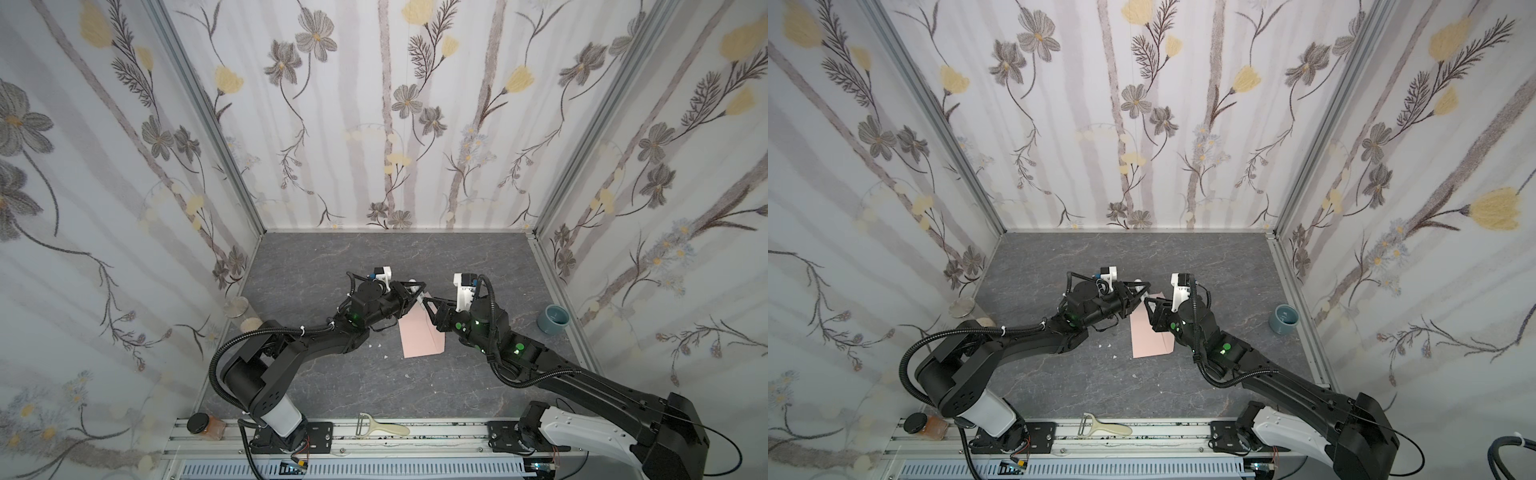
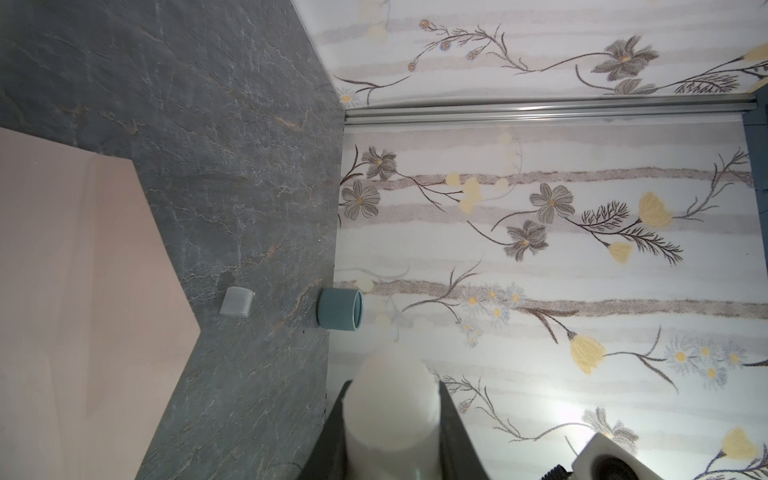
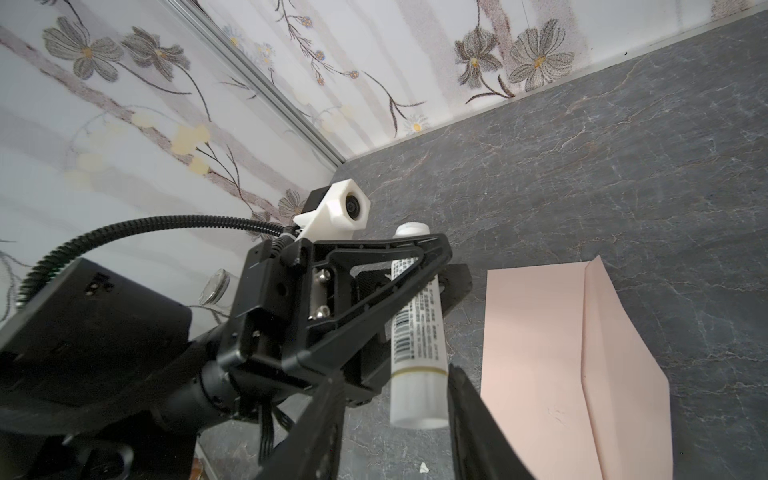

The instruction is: Place the letter into the envelope and seal it

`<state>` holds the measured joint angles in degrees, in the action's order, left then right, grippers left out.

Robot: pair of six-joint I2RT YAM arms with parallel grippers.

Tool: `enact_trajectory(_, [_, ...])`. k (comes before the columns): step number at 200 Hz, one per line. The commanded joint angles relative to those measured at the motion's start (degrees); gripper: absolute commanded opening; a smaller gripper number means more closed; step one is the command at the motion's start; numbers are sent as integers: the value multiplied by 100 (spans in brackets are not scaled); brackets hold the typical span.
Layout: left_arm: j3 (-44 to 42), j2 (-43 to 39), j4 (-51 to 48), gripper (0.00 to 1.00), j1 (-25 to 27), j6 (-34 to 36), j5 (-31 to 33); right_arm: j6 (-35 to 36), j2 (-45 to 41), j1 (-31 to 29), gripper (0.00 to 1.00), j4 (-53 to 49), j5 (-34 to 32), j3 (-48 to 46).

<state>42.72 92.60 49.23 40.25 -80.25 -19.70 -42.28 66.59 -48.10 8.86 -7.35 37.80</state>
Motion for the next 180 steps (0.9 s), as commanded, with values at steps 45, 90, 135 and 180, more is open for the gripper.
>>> enact_trajectory(45, [427,-222,-2118,0,-16,2157,-109,-246,-1207,866,42,-820,620,-576])
enact_trajectory(90, [716,-509,-2955,0,-16,2941,-134,-175,-1011,935,37,-678,1284,-841])
enact_trajectory(135, [743,-537,-3807,0,-23,3480,-13,-148,-947,929,38,-749,1016,-1024])
enact_trajectory(180, [413,-169,-3860,0,-23,3636,-125,41,-588,1401,34,-827,1188,-1092])
